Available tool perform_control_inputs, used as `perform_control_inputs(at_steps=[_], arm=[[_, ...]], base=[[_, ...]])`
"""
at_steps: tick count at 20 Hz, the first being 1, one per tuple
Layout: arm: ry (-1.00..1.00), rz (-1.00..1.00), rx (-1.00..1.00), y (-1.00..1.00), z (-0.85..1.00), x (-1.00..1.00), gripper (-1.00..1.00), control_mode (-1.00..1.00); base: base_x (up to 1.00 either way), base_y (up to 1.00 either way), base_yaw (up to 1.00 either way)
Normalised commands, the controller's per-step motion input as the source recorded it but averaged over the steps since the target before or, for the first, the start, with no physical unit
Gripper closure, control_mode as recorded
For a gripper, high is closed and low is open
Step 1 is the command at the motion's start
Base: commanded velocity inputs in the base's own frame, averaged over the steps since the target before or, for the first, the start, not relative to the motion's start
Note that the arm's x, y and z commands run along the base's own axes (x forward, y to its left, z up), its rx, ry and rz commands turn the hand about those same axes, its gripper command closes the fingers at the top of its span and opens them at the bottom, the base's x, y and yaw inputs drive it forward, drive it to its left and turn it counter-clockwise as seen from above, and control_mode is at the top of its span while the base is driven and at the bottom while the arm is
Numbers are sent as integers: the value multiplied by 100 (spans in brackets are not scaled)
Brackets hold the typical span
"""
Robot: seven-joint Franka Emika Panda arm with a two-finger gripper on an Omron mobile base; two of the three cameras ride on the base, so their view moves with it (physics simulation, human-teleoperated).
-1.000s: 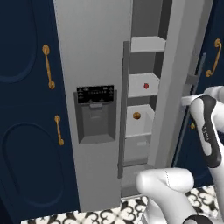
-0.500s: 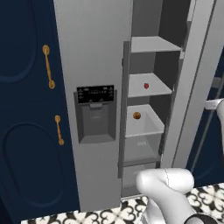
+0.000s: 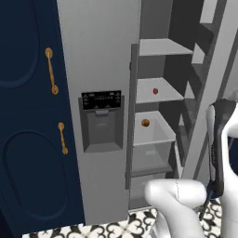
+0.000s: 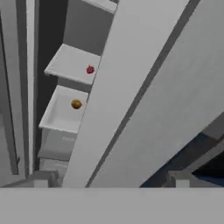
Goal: Take the strawberry from the fridge and place it on top of the pancake, located on the dining counter.
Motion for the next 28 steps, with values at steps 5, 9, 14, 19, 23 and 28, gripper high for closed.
perform_control_inputs(at_steps=[5,9,14,19,23,28], arm=[[54,-2,-40,63,2,60,-100,-100],[42,0,-34,26,0,86,-100,-100],[19,0,-14,-21,-16,48,-100,-100],[10,0,-16,-37,-3,47,-100,-100],[0,0,-13,-56,0,6,-100,-100],[0,0,-10,-79,0,0,-100,-100]], base=[[0,0,0],[0,0,0],[0,0,0],[0,0,0],[0,0,0],[0,0,0]])
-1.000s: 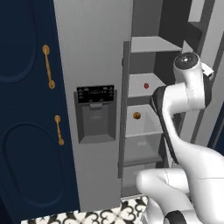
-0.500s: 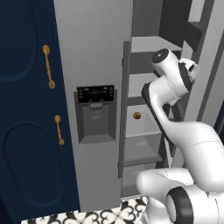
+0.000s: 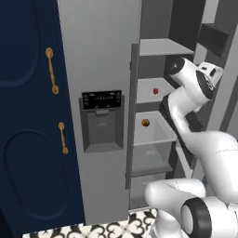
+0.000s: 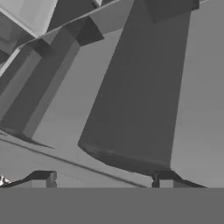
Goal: Take the strawberry from the fridge and place it on top of the pancake, located on the dining counter.
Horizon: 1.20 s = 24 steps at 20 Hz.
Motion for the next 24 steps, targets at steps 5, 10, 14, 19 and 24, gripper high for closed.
perform_control_inputs(at_steps=[5,10,14,19,24], arm=[[0,0,-5,-74,0,1,-100,-100],[2,0,0,-42,0,0,-100,-100],[0,0,0,6,0,0,-100,-100],[0,0,2,72,0,1,-100,-100],[0,-5,45,67,-14,5,-100,-100]], base=[[0,0,0],[0,0,0],[0,0,0],[0,0,0],[0,0,0]])
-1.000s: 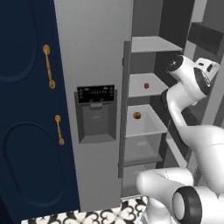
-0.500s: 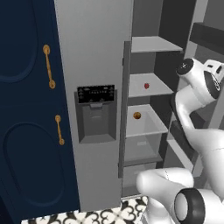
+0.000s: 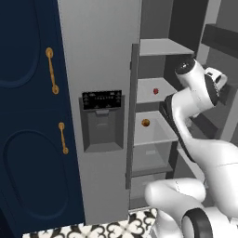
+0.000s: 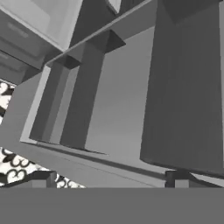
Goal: Take the strawberry from the fridge and place it on top of the pancake, located on the dining counter.
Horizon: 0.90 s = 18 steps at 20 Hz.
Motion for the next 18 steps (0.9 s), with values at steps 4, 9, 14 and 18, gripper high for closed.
perform_control_inputs(at_steps=[4,9,14,18], arm=[[0,-16,52,69,-12,-22,-100,-100],[-3,-15,45,63,0,-44,-100,-100],[-11,-2,22,18,0,-65,-100,-100],[-11,2,18,0,0,-84,-100,-100]], base=[[0,0,0],[0,0,0],[0,0,0],[0,0,0]])
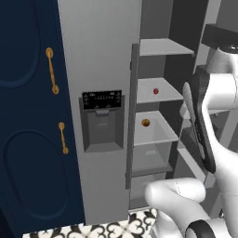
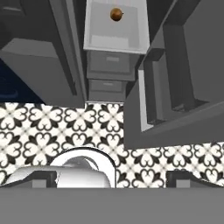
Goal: Take the strawberry from the fridge and place it on top of the pancake, located on the dining counter.
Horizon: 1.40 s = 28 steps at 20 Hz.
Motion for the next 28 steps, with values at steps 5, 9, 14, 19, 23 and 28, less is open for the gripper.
perform_control_inputs(at_steps=[5,9,14,19,23,28], arm=[[-3,0,15,39,-10,-35,-100,-100],[1,-2,0,69,-28,0,-100,-100],[1,-6,9,22,-24,-10,-100,-100],[1,0,2,9,-37,0,-100,-100],[0,0,0,0,-8,0,-100,-100],[0,0,0,0,0,0,-100,-100]], base=[[0,0,0],[0,0,0],[0,0,0],[0,0,0],[0,0,0],[0,0,0]])
